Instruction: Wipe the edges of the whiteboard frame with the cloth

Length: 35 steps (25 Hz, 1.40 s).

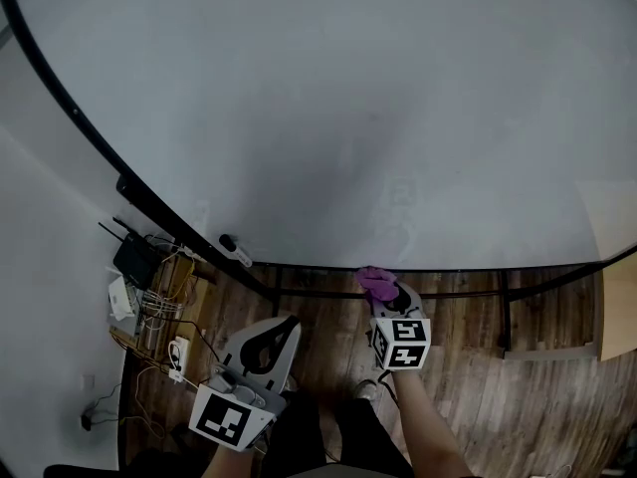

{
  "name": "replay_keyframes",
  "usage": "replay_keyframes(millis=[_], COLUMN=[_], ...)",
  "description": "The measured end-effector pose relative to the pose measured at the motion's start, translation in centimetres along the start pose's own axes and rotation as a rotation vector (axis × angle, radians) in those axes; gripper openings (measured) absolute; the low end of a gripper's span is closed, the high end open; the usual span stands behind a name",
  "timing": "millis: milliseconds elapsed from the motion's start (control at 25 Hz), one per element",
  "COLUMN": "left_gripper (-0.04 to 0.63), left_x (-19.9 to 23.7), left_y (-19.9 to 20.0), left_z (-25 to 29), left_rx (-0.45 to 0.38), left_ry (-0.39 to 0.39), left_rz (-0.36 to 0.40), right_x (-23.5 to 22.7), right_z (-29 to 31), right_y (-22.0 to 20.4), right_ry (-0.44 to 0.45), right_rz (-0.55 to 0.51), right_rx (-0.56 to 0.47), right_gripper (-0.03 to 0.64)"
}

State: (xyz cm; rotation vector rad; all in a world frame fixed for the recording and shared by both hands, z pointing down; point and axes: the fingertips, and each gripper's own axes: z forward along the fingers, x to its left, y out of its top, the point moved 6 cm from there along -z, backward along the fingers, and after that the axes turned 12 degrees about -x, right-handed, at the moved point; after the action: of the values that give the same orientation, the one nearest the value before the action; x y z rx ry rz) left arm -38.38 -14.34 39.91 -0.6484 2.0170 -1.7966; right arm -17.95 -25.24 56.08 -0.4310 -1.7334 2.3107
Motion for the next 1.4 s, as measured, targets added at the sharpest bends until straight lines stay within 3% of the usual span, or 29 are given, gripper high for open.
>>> replay_keyframes(millis=[200, 1120, 1400], left_gripper=[0.017, 0.017, 0.017], left_x=[-2.2, -10.9, -11.8], left_y=[-0.1, -0.6, -0.6], left_z=[1.1, 6.8, 7.4], left_rx=[0.028, 0.014, 0.014], left_ry=[0.009, 0.017, 0.022], left_rz=[-0.023, 0.014, 0.023], right_x=[-1.8, -11.4, -12.6], right_z=[-0.6, -3.8, -4.1], right_y=[0.1, -0.2, -0.4], right_ry=[0.014, 0.025, 0.024], right_rz=[-0.004, 0.007, 0.003], right_rx=[-0.003, -0.002, 0.001], right_gripper=[0.098, 0.098, 0.100])
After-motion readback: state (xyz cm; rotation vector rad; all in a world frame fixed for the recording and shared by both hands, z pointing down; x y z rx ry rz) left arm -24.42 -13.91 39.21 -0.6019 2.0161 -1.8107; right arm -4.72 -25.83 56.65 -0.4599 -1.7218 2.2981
